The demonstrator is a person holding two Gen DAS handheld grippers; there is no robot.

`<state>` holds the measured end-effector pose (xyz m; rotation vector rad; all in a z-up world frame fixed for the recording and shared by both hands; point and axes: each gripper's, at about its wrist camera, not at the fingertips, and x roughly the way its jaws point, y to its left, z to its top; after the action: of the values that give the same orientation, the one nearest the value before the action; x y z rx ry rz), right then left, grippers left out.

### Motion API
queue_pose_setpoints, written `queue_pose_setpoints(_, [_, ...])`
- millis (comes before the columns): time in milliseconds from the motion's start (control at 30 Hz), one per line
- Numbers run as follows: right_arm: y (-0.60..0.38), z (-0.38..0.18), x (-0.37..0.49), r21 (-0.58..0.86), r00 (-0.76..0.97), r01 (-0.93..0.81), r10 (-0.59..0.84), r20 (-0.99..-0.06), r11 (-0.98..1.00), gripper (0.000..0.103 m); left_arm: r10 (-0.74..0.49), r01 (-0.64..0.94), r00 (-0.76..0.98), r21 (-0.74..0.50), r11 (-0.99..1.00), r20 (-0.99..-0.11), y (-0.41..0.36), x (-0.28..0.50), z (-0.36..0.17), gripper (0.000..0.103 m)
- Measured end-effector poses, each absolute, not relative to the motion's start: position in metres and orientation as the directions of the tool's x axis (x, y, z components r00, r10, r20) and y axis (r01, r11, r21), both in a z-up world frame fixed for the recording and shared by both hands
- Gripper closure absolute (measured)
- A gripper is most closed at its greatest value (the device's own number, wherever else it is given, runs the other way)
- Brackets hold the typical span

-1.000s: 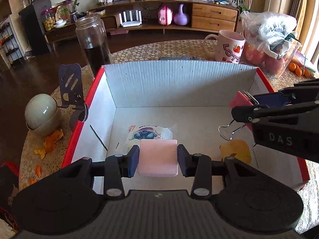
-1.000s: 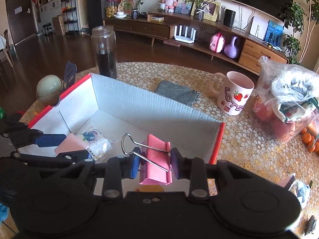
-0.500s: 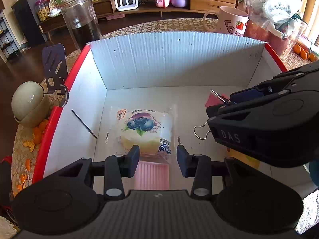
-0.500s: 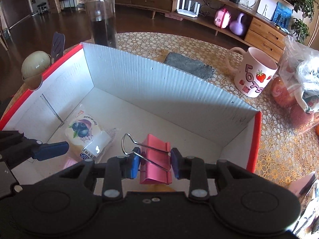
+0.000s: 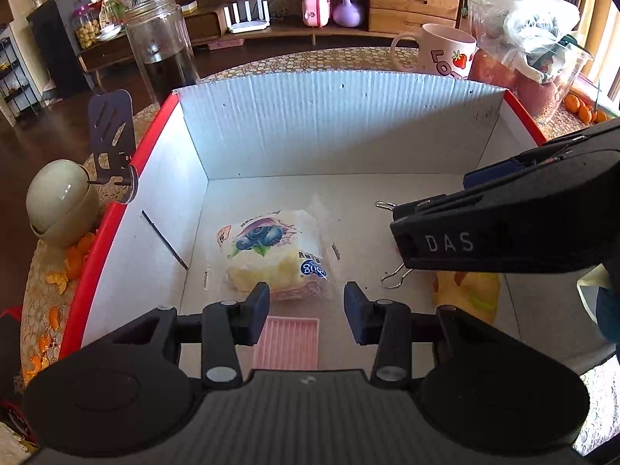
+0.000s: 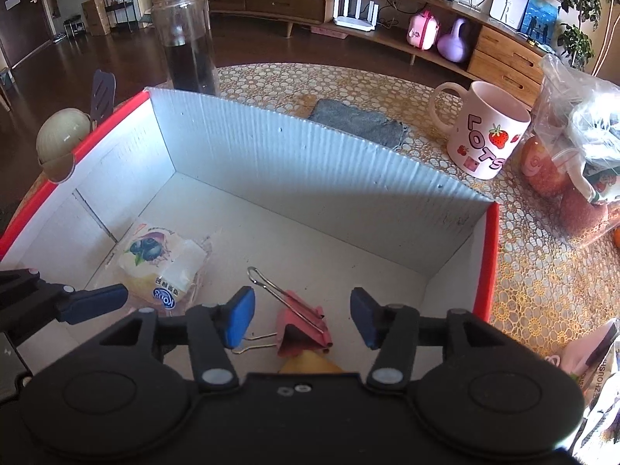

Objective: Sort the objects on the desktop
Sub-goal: 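Lower the pink clip and pink pad into the red box and open both tools, then withdraw both open tools from the red box back over the table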

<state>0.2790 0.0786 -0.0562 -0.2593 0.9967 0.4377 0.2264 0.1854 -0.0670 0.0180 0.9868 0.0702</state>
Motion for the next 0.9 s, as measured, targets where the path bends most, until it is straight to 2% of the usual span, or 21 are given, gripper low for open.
queue_pose_setpoints(133, [0.070,-0.047,0.277,0.004,0.481,-0.458,0.252,-0.840,0.889,0.036,0.058,-0.055,0.558,0.033,0.998,-0.828,0.185,0.221,-0.064,0.054])
queue_pose_setpoints(333, [0.054,-0.026,0.271,0.042,0.504,-0.465,0.303,-0.809,0.884,0.032,0.040,-0.062,0.573,0.005,0.998,-0.818,0.183,0.212,-0.059,0.039])
queue_pose_setpoints(467, [0.041,-0.016,0.266,0.070,0.513,-0.460,0.329,-0.793,0.885,0.025,0.031,-0.075,0.581,-0.016,0.997,-0.813,0.183,0.208,-0.055,0.036])
queue_pose_setpoints(667, [0.026,-0.008,0.257,0.091,0.523,-0.450,0.345,-0.779,0.888,0.022,0.030,-0.065,0.591,-0.011,0.998,-0.806,0.174,0.202,-0.049,0.032])
queue_pose_setpoints(900, [0.001,0.004,0.247,0.091,0.557,-0.434,0.346,-0.755,0.897,0.013,0.016,-0.076,0.606,-0.037,0.996,-0.795,0.167,0.196,-0.045,0.023])
